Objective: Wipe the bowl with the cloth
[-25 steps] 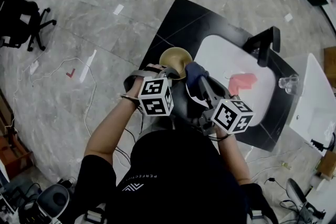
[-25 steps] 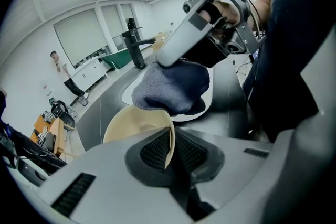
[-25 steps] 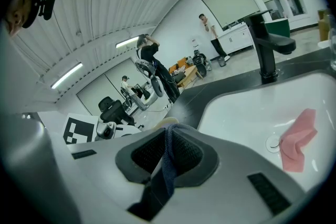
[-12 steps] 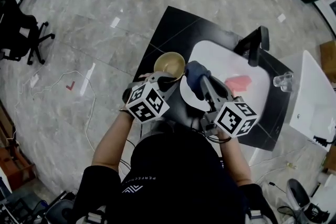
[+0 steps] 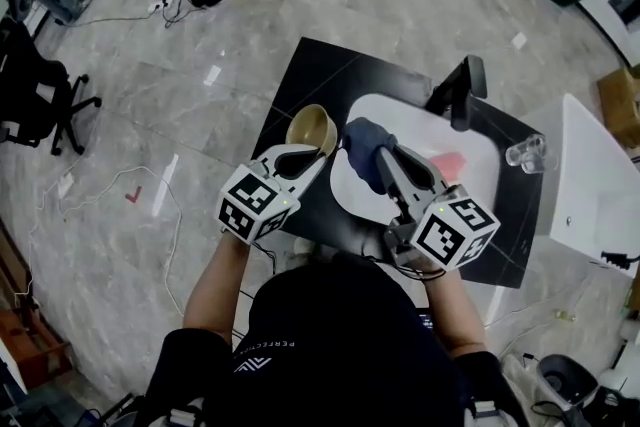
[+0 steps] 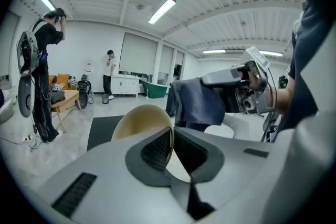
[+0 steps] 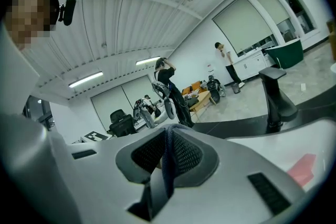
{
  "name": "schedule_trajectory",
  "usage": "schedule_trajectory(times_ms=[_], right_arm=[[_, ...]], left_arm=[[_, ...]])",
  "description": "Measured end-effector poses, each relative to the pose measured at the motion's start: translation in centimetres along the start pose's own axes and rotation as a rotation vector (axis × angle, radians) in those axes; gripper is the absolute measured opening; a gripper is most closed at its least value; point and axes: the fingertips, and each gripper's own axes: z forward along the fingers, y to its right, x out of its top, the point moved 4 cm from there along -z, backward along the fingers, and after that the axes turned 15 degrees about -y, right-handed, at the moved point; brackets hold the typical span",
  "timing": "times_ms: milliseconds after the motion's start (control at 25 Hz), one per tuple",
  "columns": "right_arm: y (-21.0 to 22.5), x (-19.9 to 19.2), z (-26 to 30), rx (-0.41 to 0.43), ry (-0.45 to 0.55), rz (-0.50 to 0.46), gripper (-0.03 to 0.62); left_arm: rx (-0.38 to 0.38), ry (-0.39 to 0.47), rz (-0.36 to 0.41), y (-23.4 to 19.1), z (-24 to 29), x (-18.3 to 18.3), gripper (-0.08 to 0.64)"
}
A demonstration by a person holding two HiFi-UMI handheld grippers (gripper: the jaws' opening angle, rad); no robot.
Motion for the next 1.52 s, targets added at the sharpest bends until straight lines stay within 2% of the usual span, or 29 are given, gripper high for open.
schedule_trajectory(times_ms=[120,400,680,960,1520], right_arm=[[-0.1,0.8,-0.4,0.003,0.000,-0.033,0.058],[-1.2,2.4,-0.5,0.029,0.028,-0.085,0.058],[-1.9,2.5,-0.3,0.019,0.067,-0.131,0.058],[-1.9,2.1,-0.1,-0.046,0.077,-0.171,0.058],[-1.7,1.8,-1.0,-0.108,0.098,-0.219,0.058]], left_arm=[[-0.040,0.070,-0.038,-0.4,-0.5,1.3,0.023],[-0.064,0.169,-0.056,-0.3,-0.8,4.0,0.023],[-0.209,0.245,-0.129,1.1,-1.2,5.1,0.021],[-0.324,0.252,-0.049,3.2,-2.0,5.6,0.021],[-0.428,0.233,0.074,5.7,-3.5,4.9,0.021]])
